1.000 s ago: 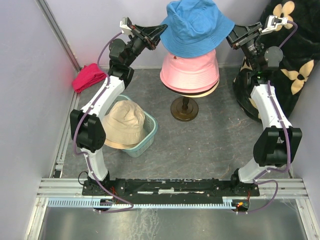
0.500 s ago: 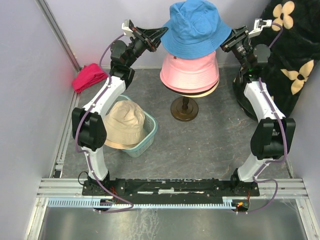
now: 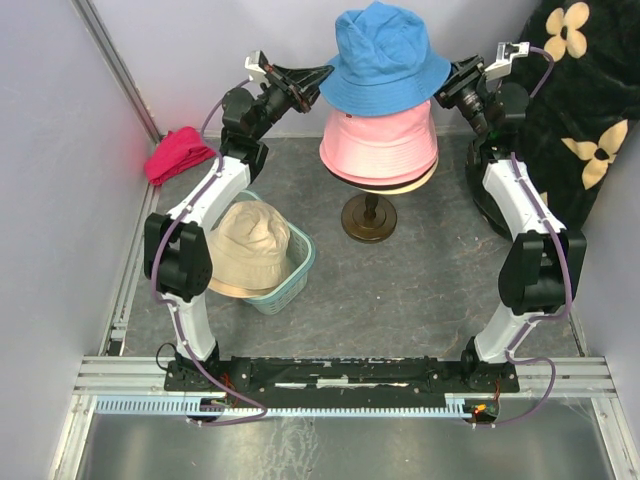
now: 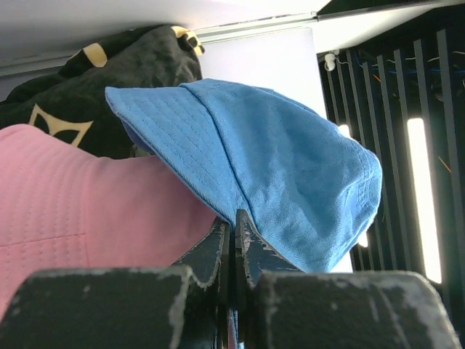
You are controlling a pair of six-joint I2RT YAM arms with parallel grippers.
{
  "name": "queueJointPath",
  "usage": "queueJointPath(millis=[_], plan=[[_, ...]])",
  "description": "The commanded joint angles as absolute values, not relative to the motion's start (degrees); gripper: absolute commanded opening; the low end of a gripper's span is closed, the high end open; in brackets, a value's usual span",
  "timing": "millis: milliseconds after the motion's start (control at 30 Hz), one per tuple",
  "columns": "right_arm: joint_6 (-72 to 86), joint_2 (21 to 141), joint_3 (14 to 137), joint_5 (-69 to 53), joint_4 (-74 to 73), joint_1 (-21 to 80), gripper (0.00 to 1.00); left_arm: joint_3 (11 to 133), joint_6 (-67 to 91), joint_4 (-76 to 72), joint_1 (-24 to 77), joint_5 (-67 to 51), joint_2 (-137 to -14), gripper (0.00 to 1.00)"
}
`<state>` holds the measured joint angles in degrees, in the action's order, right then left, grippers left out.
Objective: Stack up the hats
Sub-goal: Stack the hat on the hat.
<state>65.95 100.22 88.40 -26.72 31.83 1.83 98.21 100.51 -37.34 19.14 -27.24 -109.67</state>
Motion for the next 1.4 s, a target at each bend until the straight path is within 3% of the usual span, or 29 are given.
queueJointPath(millis=[0,1067,1367], plan=[[61.88,98.51,89.08,-25.45,30.31,2.58,0.53,97.37,103.87,-41.90,18.46,-28.90,-105.77,0.03],[48.60,79.79,77.59,-17.85,1.34,3.16,0.53,93.24,104.88,-43.24,19.26,-29.44,-103.21,0.03],[62.33,69.58,74.69,-10.91,-0.92,1.14,0.54,93.65,104.34,-43.12,19.42,-29.80,-103.25,0.03]])
